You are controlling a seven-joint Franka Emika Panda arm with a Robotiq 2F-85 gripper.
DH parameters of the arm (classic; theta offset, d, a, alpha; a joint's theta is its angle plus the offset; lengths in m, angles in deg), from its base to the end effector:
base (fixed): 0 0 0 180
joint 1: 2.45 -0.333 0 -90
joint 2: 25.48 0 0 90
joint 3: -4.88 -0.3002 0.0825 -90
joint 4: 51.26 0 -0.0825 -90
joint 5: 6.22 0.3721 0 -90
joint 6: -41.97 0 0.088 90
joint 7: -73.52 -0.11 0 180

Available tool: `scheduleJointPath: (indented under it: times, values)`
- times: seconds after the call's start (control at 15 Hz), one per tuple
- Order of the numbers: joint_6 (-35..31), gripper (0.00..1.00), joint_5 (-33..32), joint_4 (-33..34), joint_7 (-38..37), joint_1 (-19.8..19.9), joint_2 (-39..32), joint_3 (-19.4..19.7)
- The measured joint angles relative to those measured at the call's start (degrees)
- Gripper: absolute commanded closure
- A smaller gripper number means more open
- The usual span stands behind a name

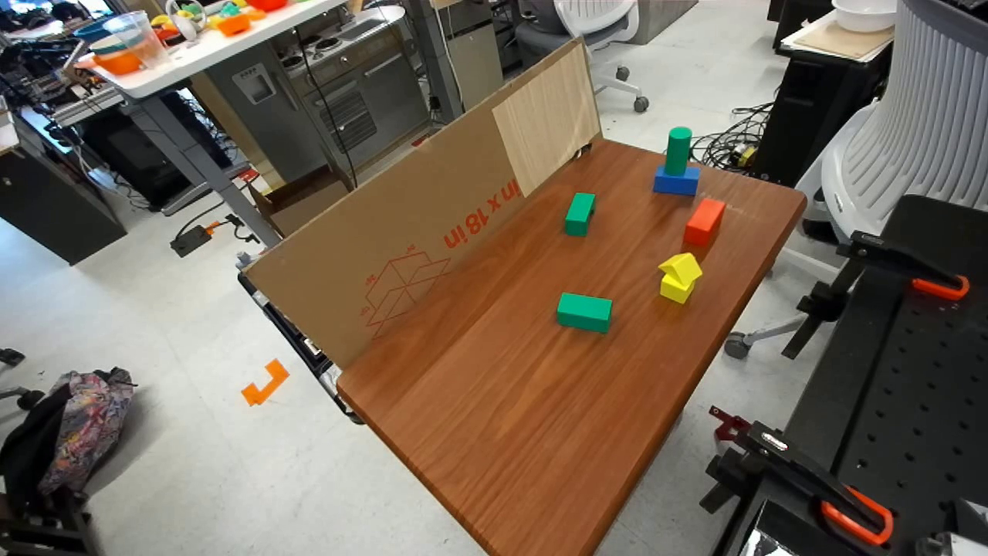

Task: Take the orange block and put it on the green block at the right

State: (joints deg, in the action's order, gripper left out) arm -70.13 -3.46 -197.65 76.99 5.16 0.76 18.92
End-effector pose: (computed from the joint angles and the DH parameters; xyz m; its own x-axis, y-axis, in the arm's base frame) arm 0.3525 -0.1339 0.3975 0.9469 -0.2874 -0.1440 -0.3086 -0.9381 -0.1572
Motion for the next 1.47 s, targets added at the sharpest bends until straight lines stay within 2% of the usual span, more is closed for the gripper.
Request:
scheduleJointPath:
  times: [0.4,0.73,1.2,1.47]
  values:
    - [-14.95,0.0,-1.6,0.34,1.55,-0.14,-13.63,-1.99]
    - [-25.02,0.0,-6.04,2.64,3.82,-0.21,-24.59,-3.69]
    - [-30.06,0.0,-11.12,9.17,6.94,-0.3,-36.46,-5.16]
    - [-31.86,0.0,-11.61,12.34,7.79,-0.44,-41.44,-6.59]
